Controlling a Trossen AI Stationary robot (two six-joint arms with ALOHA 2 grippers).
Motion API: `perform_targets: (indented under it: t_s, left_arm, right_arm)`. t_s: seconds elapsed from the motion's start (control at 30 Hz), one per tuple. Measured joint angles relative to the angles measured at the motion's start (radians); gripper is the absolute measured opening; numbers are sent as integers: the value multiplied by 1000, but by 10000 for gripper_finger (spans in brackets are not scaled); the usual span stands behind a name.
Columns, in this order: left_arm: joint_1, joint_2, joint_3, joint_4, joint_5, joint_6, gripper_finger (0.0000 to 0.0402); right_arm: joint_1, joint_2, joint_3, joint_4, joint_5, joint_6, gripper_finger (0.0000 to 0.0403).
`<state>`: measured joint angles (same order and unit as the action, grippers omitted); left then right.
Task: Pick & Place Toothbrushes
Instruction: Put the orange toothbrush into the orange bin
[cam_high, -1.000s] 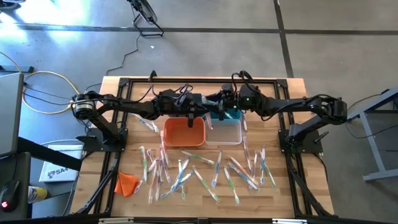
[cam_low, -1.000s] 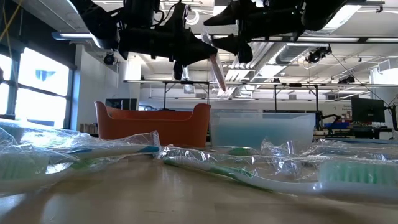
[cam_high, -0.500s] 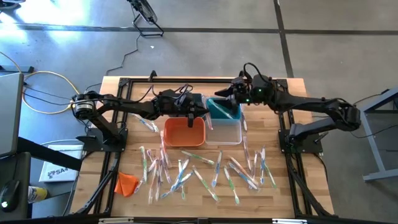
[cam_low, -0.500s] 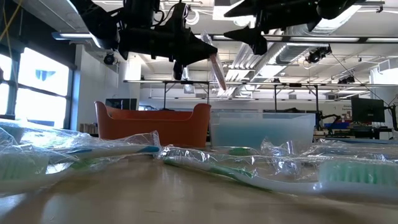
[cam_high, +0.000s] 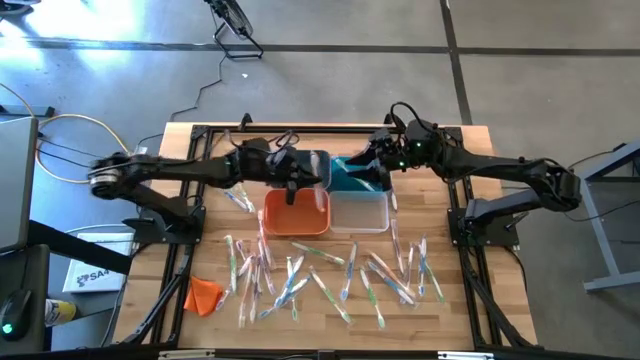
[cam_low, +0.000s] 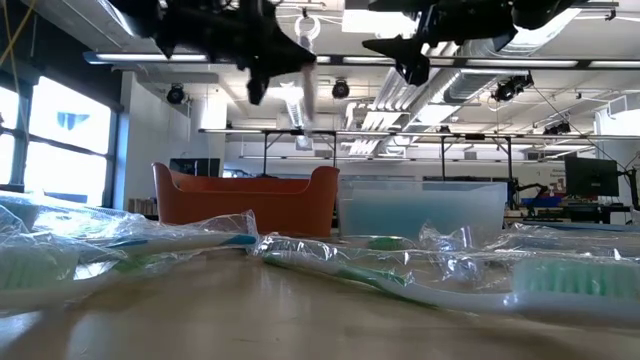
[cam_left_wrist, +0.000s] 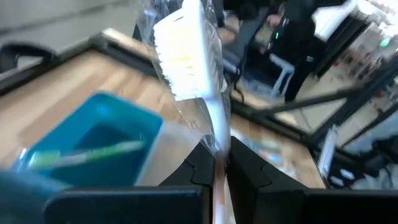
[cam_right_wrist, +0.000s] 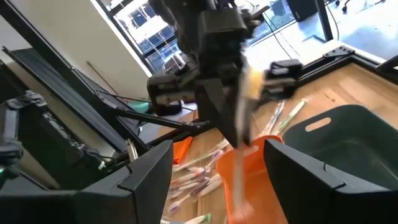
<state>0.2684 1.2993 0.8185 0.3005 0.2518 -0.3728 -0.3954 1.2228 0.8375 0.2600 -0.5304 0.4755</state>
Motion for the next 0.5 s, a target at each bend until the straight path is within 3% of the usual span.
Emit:
perform_targets:
  t_s: [0.27,0.5]
  left_arm:
    - [0,-226,0,-443,-17,-55,14]
    - [-16,-239,0,-582,-39,-69,14]
  right_arm:
    - [0,0,-1,-2,42,0,243]
    - [0,0,-1,-11,87,1,243]
